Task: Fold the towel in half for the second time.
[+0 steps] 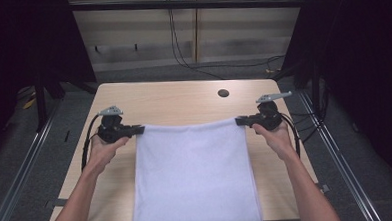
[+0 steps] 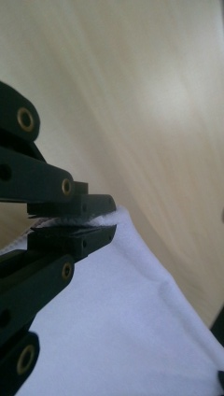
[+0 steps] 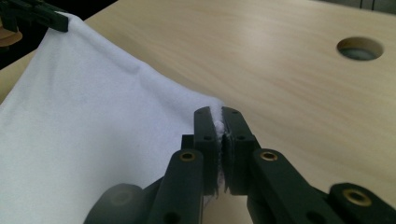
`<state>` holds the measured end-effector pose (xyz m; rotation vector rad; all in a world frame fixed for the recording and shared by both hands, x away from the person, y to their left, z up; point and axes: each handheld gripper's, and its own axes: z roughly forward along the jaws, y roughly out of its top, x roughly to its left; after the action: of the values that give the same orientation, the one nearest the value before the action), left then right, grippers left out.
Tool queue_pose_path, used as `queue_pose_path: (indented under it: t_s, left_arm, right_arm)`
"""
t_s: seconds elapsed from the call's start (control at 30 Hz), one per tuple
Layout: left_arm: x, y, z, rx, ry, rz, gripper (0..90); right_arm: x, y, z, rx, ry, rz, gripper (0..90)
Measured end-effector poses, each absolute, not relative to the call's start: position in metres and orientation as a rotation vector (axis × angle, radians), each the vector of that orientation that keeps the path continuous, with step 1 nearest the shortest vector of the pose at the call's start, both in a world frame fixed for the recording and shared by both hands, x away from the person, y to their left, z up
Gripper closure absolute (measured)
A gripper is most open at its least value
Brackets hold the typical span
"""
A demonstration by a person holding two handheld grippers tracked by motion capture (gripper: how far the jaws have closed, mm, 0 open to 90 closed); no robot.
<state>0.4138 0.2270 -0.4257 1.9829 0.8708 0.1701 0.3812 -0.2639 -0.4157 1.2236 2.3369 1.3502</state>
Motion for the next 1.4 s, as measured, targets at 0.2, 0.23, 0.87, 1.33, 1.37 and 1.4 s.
queue_pose_path:
  t_s: [0.2,0.23,0.87,1.33,1.37,1.4]
  left_arm:
    - [0.428,0.229,-0.387,1.89,0.872,0.257,85.3]
    - [0.428,0.229,-0.383,1.888,0.865,0.273,85.3]
    - [0.322,0.243,-0.393,1.898,0.692,0.258,85.9]
    - [0.248,0.248,-0.47,2.052,0.74,0.073,84.8]
    - [0.246,0.247,-0.471,2.085,0.728,0.07,83.5]
    - [0.244,0.247,-0.472,2.087,0.726,0.044,82.9]
  right_arm:
    - [0.4,-0.274,-0.389,1.228,2.249,1.388,86.5]
    - [0.402,-0.274,-0.383,1.217,2.242,1.387,86.5]
    - [0.303,-0.281,-0.392,1.063,2.319,1.472,86.4]
    - [0.228,-0.27,-0.458,1.095,2.522,1.374,82.9]
    - [0.226,-0.271,-0.461,1.111,2.528,1.377,81.7]
    - [0.224,-0.272,-0.463,1.123,2.54,1.38,80.5]
